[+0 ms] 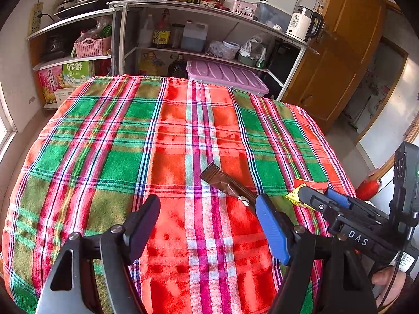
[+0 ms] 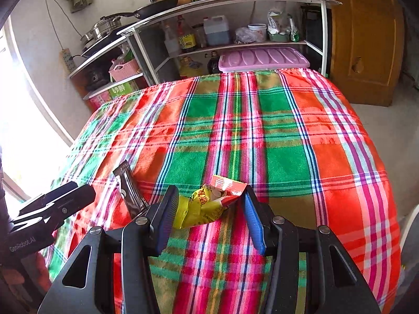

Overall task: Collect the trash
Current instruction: 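Grasp the yellow-red chip bag with the right tool, then grasp the brown wrapper strip with the left tool while the right tool holds the chip bag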

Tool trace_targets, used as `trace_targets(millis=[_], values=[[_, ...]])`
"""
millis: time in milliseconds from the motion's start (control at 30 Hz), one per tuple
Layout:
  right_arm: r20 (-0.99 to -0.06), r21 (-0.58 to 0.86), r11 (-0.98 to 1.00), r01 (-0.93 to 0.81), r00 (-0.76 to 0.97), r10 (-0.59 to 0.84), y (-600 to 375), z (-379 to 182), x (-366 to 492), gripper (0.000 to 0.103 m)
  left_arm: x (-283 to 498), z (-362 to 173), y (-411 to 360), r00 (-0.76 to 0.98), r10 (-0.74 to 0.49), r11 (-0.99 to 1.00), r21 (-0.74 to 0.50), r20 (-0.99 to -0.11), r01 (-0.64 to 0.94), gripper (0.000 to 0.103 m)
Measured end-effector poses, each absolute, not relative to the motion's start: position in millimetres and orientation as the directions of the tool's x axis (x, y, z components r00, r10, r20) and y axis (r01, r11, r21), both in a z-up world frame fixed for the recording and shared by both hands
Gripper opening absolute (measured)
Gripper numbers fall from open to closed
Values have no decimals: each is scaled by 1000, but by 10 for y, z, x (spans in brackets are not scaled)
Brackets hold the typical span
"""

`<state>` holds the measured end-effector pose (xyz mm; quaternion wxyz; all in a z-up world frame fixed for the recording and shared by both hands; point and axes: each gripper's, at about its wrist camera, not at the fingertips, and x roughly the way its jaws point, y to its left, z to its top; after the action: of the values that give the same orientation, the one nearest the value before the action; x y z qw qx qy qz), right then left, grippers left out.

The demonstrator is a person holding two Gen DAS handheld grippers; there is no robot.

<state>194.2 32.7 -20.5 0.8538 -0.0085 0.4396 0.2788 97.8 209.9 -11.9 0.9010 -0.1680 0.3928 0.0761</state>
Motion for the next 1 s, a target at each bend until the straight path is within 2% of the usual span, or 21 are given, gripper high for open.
trace_targets(millis=[333,367,433,567,633,1000], values=[[-768,236,851,-469,447,459,281,-328,1967,49,1072,-162,2063,669,-5,933,-243,-743,-264,77],[-766,233,850,-472,449,460,276,-333,1953,48,1085,-165,2053,669,-8,934,-244,-744,-261,77],[-768,217,852,-477,456,451,279,-342,1923,34,1113,-175,2039,664,-8,935,-242,-748,-261,77],[-766,212,852,-479,460,449,263,-347,1900,33,1162,-172,1978,664,-11,938,-238,-748,-253,77],[-762,213,850,-481,463,453,259,-351,1886,29,1190,-182,1951,662,-10,939,-235,-750,-252,77],[-746,250,849,-465,466,475,127,-342,1880,28,1324,-313,1844,637,21,942,-199,-771,-272,77]])
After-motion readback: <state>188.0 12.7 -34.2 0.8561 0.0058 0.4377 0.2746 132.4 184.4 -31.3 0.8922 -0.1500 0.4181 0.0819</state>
